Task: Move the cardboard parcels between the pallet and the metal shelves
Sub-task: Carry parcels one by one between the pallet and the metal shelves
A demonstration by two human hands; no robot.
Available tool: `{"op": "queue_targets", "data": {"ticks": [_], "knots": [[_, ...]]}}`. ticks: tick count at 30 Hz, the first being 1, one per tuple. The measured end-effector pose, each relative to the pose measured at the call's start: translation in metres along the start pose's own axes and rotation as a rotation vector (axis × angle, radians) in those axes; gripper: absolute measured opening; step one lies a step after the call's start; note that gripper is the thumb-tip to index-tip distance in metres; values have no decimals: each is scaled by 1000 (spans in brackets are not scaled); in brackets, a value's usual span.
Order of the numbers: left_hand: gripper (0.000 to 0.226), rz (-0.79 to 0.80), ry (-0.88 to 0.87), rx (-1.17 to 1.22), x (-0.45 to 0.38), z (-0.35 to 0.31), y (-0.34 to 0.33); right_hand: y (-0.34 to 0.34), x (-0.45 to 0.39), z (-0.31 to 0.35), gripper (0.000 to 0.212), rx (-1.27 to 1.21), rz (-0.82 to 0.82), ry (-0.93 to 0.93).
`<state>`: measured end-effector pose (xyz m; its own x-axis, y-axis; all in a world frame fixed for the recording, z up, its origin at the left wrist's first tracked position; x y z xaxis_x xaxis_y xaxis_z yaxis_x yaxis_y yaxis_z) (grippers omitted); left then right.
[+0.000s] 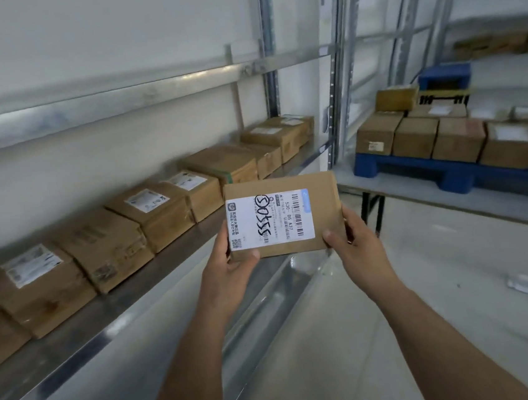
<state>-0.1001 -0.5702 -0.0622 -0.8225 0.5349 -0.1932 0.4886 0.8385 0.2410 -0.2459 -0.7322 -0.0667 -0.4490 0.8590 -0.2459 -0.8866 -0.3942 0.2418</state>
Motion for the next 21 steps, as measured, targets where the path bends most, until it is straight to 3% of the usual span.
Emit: {"op": "queue_targets", "data": {"ticks": [11,16,21], "knots": [[64,192,-54,38,-103,-15,-118,50,-100,-40,51,93,-267,-105],[49,249,-41,46,-124,-11,-184,87,-133,-71,40,136,-322,-157],[52,307,-38,44,-153,-16,-253,126,-186,-104,39,190,-360,-180]]}}
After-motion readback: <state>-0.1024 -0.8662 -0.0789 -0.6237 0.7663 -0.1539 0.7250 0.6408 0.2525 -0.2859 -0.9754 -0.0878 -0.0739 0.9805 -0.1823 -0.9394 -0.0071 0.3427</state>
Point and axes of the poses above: each hand's wrist, its own x-axis away from the middle knuckle, its own y-axis out of the back of the hand, z = x × y, the point moved 1 cm from there along -x, towards the middle knuckle, and after that the axes turned 7 degrees about -z, right-handed, at the moved point
